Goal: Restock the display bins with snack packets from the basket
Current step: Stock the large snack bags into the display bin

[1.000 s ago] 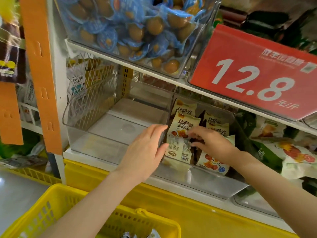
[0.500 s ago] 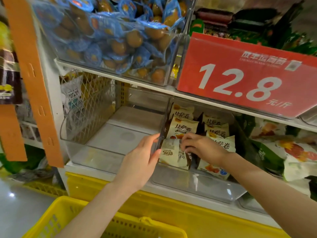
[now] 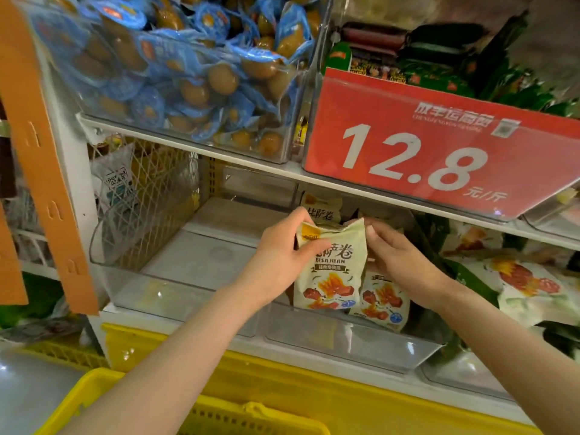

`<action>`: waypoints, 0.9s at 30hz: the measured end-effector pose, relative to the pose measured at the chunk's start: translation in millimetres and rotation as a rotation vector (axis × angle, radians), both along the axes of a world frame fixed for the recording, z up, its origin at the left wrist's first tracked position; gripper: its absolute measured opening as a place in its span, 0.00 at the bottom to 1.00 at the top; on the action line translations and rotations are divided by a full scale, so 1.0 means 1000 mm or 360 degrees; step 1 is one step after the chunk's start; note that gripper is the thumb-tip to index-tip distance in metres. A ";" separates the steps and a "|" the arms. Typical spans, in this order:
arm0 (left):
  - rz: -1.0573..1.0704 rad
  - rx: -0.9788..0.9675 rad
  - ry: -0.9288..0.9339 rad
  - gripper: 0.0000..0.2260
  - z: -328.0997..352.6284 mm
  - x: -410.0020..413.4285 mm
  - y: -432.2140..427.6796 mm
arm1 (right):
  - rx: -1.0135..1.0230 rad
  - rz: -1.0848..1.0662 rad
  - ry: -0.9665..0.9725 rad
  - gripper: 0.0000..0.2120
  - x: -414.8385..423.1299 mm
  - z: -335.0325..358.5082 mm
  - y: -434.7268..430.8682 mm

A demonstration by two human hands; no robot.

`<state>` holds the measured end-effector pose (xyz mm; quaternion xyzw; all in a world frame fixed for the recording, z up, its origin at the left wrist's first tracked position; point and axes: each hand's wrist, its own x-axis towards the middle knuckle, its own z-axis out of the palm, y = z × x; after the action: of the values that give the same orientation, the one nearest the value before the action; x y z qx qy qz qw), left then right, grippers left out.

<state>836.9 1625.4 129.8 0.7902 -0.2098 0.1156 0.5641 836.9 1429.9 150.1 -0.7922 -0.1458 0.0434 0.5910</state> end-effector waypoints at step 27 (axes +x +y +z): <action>0.0575 0.1258 -0.0357 0.19 -0.071 -0.053 0.070 | -0.1772 -0.0513 -0.0578 0.37 0.063 -0.040 0.034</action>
<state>783.8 1695.4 58.7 0.9516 -0.1563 0.2081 0.1633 900.1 1463.6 110.4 -0.9892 -0.0779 -0.1128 0.0526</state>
